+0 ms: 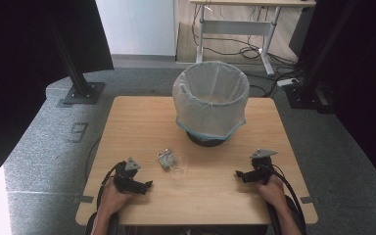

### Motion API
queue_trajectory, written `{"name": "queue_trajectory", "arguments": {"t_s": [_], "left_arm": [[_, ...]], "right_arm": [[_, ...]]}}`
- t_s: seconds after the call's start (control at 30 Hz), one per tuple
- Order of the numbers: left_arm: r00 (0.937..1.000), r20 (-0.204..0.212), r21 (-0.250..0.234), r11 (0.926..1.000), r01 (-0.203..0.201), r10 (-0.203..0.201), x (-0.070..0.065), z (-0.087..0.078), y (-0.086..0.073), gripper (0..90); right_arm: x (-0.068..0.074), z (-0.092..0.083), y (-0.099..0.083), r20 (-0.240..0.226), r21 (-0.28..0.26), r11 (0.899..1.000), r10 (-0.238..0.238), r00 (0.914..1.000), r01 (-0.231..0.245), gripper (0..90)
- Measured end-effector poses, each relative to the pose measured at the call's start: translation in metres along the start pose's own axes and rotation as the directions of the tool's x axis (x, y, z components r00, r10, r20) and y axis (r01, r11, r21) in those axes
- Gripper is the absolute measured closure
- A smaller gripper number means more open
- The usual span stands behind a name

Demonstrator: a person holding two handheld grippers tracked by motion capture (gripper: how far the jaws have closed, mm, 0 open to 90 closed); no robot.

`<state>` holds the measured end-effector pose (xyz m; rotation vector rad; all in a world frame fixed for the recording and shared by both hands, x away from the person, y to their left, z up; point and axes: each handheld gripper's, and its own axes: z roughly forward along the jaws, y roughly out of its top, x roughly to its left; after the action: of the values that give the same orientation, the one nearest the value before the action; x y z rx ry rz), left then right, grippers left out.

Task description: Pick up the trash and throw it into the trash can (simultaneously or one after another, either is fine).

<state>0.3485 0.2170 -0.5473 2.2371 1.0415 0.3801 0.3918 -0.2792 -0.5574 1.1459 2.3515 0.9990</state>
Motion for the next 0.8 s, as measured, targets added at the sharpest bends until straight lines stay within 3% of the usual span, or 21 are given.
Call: {"name": "queue_trajectory", "arguments": {"t_s": [0.13,0.33,0.8], "left_arm": [[1.0000,0.003,0.000,1.0000,0.002,-0.002,-0.001,-0.001,0.000,0.0],[0.9992,0.036,-0.039,0.9991,0.017,-0.015,-0.005,-0.008,0.006,0.0],[0.9980,0.063,-0.076,0.9971,-0.001,0.006,-0.016,-0.011,0.024,0.3]], "right_arm": [[0.000,0.000,0.000,0.001,-0.001,1.000,0.000,1.0000,0.000,0.0],[0.000,0.000,0.000,0.000,-0.001,1.000,-0.001,1.0000,0.001,0.0],[0.001,0.000,0.000,-0.003,0.000,1.000,-0.004,1.0000,0.004,0.0]]}}
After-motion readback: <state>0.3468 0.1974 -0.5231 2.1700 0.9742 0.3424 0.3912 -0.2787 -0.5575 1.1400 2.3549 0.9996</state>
